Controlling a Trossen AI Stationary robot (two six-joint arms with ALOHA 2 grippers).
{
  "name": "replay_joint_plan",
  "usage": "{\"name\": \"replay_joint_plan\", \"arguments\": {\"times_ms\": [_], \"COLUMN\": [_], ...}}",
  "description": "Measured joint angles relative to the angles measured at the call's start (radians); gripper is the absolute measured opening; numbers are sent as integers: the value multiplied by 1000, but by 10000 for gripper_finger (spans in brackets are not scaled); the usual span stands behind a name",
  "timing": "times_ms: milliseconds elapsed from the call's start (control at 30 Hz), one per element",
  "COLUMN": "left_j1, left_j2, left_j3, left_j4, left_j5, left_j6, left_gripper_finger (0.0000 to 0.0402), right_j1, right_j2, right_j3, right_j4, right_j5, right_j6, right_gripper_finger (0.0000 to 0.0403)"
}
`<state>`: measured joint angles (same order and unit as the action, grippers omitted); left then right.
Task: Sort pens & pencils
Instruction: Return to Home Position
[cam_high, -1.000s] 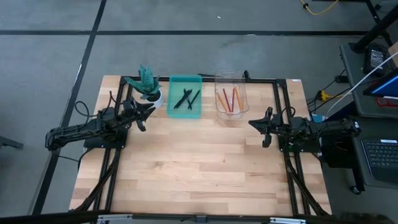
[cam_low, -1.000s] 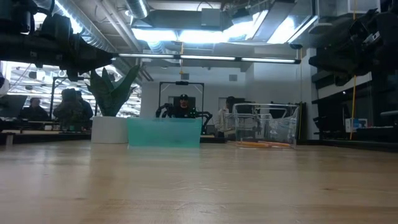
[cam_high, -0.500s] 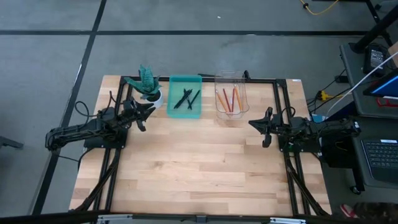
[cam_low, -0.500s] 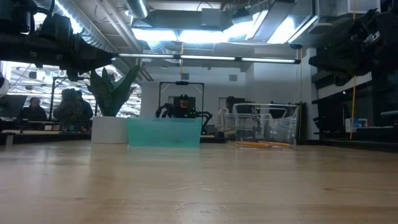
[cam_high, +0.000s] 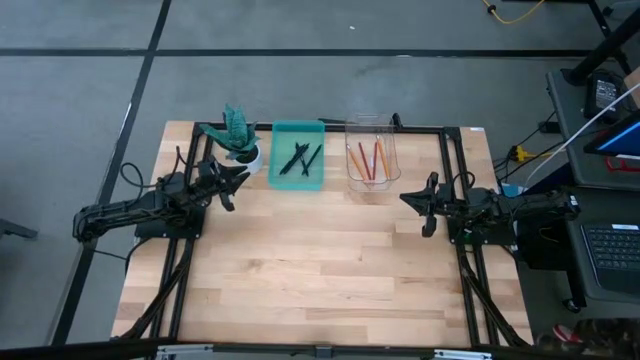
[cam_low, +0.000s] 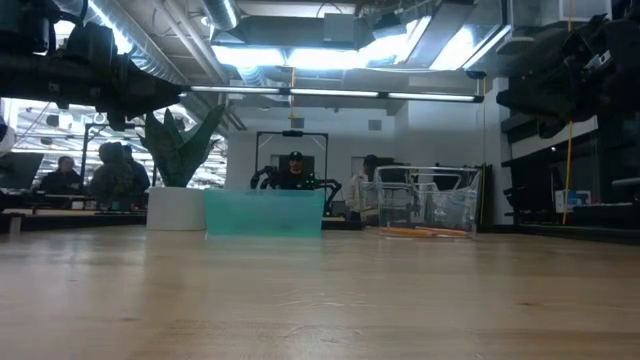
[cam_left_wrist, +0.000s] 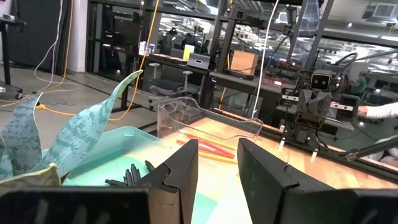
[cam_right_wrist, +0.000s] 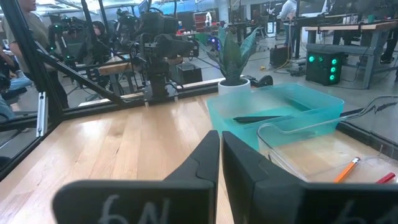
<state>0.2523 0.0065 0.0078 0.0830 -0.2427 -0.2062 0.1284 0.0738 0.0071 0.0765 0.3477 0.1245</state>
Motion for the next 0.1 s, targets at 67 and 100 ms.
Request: {"name": "replay_joint_plan", "arguments": {"times_ms": [67, 100], "left_j1": [0, 0], "left_j2": [0, 0], "left_j3": [0, 0], "left_j4": [0, 0], "left_j5": [0, 0], "left_j6": [0, 0], "left_gripper_finger": [107, 107], "right_j1": [0, 0], "right_j2": [0, 0], "right_j3": [0, 0], "right_j4": [0, 0], "right_j5": [0, 0], "right_j6": [0, 0], "right_gripper_finger": [21, 21]}}
